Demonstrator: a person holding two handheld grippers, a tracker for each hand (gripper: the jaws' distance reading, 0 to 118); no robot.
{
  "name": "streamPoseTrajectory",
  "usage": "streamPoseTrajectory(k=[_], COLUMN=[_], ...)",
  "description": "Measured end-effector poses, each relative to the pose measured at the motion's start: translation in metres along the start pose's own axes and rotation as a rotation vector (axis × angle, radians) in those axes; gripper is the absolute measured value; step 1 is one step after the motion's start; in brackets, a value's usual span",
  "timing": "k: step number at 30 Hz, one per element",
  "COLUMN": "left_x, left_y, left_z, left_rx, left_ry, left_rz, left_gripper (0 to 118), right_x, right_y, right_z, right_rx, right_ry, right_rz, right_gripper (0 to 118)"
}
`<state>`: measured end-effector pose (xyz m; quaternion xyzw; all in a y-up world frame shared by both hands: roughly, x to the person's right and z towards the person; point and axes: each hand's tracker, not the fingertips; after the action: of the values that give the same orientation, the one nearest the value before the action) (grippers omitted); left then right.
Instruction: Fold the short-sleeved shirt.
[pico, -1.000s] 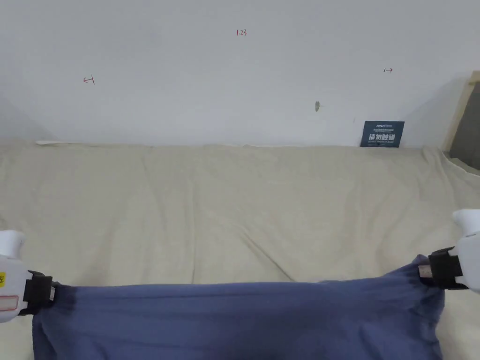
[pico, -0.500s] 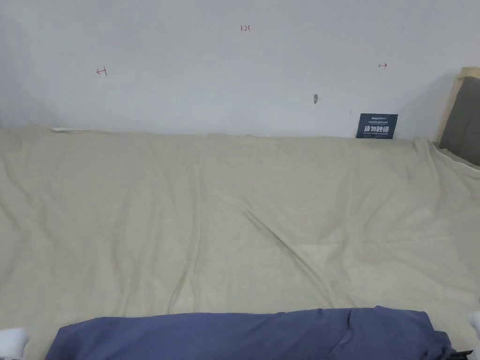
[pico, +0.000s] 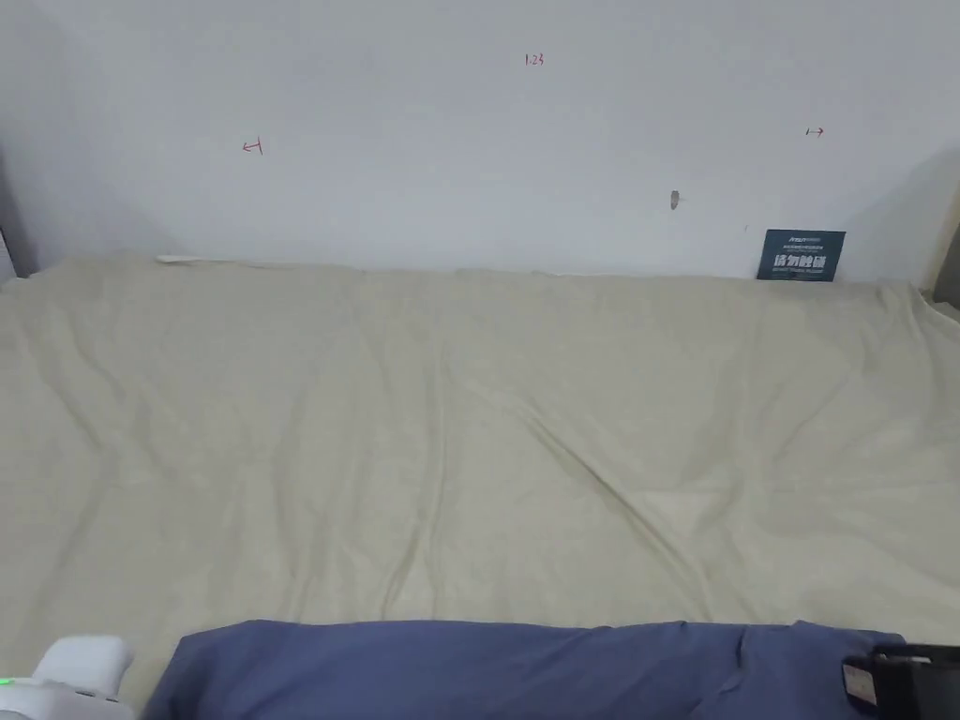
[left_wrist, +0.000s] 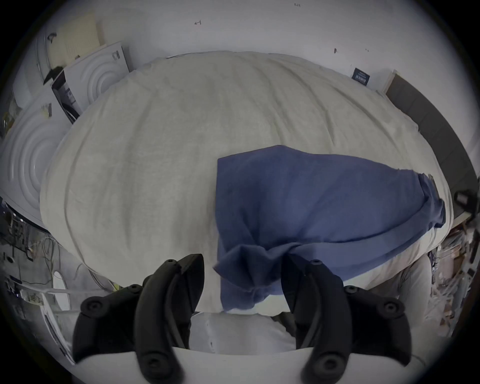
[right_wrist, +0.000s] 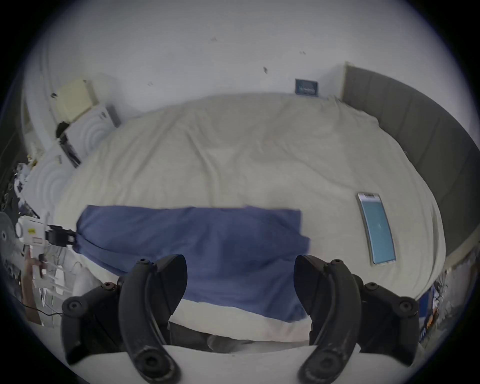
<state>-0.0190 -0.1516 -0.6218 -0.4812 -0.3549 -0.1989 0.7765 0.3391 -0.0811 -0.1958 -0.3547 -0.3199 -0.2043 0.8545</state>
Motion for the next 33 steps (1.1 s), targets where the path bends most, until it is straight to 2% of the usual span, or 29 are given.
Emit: streamPoseTrajectory(k=[3, 9, 10, 11, 12, 13, 14, 17, 20, 22, 26, 29, 30, 32, 33], left_x=[-0.006, -0.026, -0.027, -0.026, -0.026, -0.022, -0.022, -0.030, -0.036, -0.045, -0.061, -0.076, -0.081, -0.091, -0.093], left_y=[-0.005, -0.007, -0.007, -0.011, -0.012, -0.015, -0.018, -0.019, -0.020, -0.019, -0.010, -0.003, 0.000, 0.005, 0.009], left_z=[0.017, 0.045, 0.047, 0.051, 0.053, 0.055, 0.058, 0.055, 0.052, 0.049, 0.043, 0.033, 0.028, 0.015, 0.008], left_rx=[0.053, 0.143, 0.147, 0.179, 0.207, 0.226, 0.243, 0.217, 0.224, 0.248, 0.222, 0.211, 0.205, 0.200, 0.189], left_ry=[-0.032, -0.094, -0.085, -0.075, -0.079, -0.098, -0.100, -0.157, -0.172, -0.250, -0.330, -0.479, -0.530, -0.596, -0.598], left_rz=[0.057, 0.196, 0.201, 0.189, 0.143, 0.114, 0.146, 0.166, 0.176, 0.229, 0.245, 0.296, 0.341, 0.416, 0.430], left_gripper=[69, 68, 65, 54, 25, 3, 2, 0, 0, 0, 0, 2, 18, 68, 68], right_x=[-0.025, -0.076, -0.084, -0.092, -0.100, -0.109, -0.117, -0.136, -0.154, -0.164, -0.185, -0.197, -0.201, -0.207, -0.208], right_y=[0.012, 0.016, 0.015, 0.013, 0.011, 0.009, 0.007, 0.006, 0.003, 0.003, 0.001, -0.001, -0.002, -0.004, -0.004], right_z=[0.007, -0.013, -0.020, -0.026, -0.031, -0.036, -0.042, -0.056, -0.066, -0.075, -0.091, -0.102, -0.105, -0.111, -0.114], right_rx=[0.053, 0.048, 0.040, 0.037, 0.039, 0.030, 0.035, 0.006, -0.003, -0.013, -0.045, -0.071, -0.085, -0.102, -0.112], right_ry=[0.053, 0.160, 0.166, 0.179, 0.184, 0.203, 0.200, 0.225, 0.277, 0.289, 0.314, 0.319, 0.317, 0.319, 0.318], right_rz=[0.060, 0.120, 0.129, 0.138, 0.135, 0.154, 0.150, 0.152, 0.115, 0.124, 0.123, 0.130, 0.141, 0.154, 0.158], right_gripper=[88, 88, 87, 83, 61, 31, 3, 0, 0, 0, 0, 0, 0, 0, 0])
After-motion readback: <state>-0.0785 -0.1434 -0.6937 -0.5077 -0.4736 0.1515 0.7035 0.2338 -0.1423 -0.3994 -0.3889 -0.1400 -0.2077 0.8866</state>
